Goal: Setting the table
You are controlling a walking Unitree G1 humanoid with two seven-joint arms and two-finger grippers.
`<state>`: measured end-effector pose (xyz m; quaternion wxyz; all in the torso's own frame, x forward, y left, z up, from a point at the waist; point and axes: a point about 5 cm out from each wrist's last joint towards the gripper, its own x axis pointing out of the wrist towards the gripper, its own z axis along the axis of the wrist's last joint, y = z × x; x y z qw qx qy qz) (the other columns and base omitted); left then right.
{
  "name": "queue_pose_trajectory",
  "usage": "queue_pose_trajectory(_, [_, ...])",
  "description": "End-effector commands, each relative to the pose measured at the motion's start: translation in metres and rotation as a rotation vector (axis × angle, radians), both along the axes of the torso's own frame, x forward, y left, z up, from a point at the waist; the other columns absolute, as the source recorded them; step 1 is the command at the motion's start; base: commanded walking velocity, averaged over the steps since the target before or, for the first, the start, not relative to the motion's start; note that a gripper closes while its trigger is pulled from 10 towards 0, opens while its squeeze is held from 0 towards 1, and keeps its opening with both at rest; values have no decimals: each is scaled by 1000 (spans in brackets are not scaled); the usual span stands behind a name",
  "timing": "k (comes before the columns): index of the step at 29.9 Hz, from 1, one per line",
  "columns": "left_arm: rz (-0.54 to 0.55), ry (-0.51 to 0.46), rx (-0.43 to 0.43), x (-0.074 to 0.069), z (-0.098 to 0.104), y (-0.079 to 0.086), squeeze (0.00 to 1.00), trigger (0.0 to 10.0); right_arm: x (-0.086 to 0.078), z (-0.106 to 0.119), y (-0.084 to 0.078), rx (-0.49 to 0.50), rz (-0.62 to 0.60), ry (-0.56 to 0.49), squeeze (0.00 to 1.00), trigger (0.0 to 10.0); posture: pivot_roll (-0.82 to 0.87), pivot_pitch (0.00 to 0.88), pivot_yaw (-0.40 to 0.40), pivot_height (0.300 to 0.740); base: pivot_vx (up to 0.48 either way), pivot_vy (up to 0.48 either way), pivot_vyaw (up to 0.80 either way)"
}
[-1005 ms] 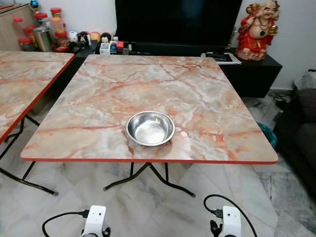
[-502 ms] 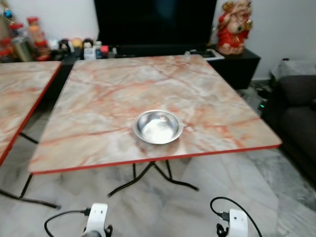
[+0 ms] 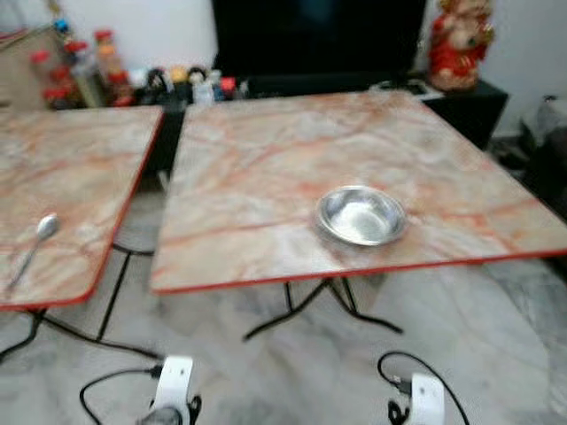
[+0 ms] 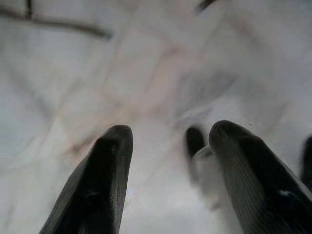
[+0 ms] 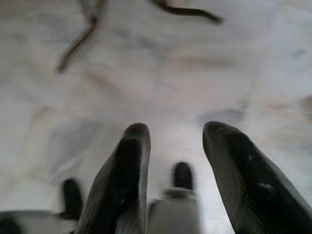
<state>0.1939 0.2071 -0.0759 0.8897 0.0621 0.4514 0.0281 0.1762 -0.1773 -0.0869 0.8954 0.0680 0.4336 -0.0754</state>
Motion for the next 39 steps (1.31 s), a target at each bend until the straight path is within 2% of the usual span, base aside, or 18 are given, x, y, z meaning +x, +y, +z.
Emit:
queue_pose_trajectory(1, [-7, -3, -2, 4, 1, -4, 0, 10000, 1, 1, -8, -28, -2, -12, 0, 10000, 35, 0, -4, 736, 0, 480, 0])
queue_pose_trajectory(7, [-5, -2, -2, 3, 1, -4, 0, 10000, 0, 1, -5, -23, 21, -13, 0, 10000, 42, 0, -8, 736, 0, 480, 498])
queue_pose_trajectory(18, [-7, -5, -5, 4, 1, -5, 0, 10000, 6, 4, -8, -29, 15, -18, 0, 10000, 42, 0, -12, 736, 0, 480, 0])
queue_pose_trajectory(27, [-16, -8, -1, 6, 2, -4, 0, 10000, 6, 4, -3, -31, 48, -22, 0, 10000, 40, 0, -4, 736, 0, 480, 184])
queue_pose_trajectory(31, [-17, -8, -1, 6, 2, -4, 0, 10000, 6, 4, -3, -29, 44, -24, 0, 10000, 40, 0, -3, 736, 0, 480, 619])
queue_pose_trajectory(39, [-29, 3, 9, 3, 2, -1, 0, 10000, 1, 1, -2, -15, 21, -9, 0, 10000, 38, 0, 14, 736, 0, 480, 0])
